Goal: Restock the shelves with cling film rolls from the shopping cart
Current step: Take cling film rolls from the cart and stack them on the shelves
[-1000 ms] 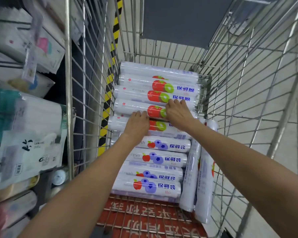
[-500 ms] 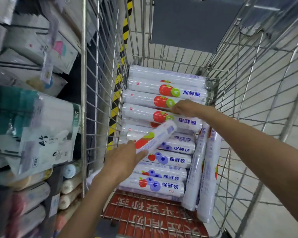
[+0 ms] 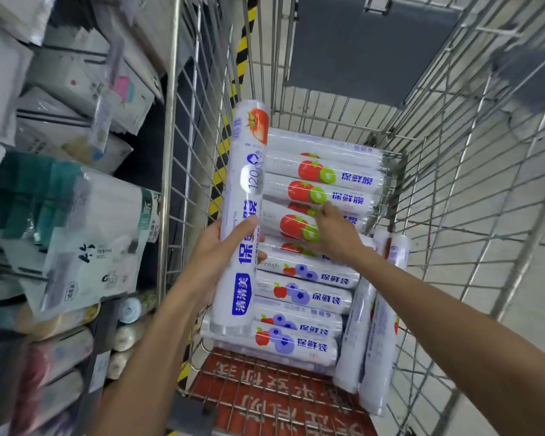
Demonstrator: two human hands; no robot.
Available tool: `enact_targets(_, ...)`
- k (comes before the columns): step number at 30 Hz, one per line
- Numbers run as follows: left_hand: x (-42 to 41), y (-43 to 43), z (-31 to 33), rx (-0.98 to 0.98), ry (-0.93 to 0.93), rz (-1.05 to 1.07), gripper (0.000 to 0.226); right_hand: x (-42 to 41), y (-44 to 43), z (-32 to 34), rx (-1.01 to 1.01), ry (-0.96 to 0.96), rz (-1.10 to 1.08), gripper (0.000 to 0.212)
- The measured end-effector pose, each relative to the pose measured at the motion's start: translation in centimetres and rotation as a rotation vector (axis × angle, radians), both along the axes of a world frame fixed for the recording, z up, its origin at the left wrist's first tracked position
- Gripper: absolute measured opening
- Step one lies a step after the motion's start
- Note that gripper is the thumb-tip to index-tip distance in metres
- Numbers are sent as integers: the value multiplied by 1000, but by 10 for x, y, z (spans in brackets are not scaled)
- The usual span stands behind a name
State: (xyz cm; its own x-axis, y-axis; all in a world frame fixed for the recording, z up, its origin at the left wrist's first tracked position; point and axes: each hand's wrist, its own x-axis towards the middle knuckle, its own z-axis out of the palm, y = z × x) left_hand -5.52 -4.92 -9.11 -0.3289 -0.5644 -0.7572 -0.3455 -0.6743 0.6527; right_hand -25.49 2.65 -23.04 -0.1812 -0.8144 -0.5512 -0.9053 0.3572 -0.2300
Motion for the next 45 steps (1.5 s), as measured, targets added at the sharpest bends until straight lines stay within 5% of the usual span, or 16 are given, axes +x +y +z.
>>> enact_targets(4, -1, -1, 18, 40, 114, 50, 49, -12, 18, 45, 62, -174, -183, 61)
enact_targets(8, -3, 9, 50, -65, 109, 74, 63, -19, 46, 119, 20, -778, -543, 47)
enact_targets(11, 2, 23, 76, -258, 31, 82, 69, -9, 61, 171, -135, -1002, -687, 50)
enact_targets(14, 7, 44, 110, -334, 41, 171, 33, 7, 73, 210, -265, -1106, -721, 59)
enact_targets(20, 53, 124, 169, -412, 143, 191, 58, 39, 108, 271, -317, -1247, -594, 68)
enact_targets(27, 134, 228, 225, -417, 69, 624, 46, 109, 147, 328, -205, -1311, -258, 87)
enact_targets(31, 194, 293, 251, -498, -6, 827, 36, 187, 166, 355, -72, -1361, -108, 53)
enact_targets(40, 356, 472, 272, -600, -157, 1142, 49, 399, 262, 388, 190, -1431, 136, 78)
enact_targets(45, 463, 555, 268, -625, -332, 1128, 30, 500, 327, 383, 315, -1442, 221, 64)
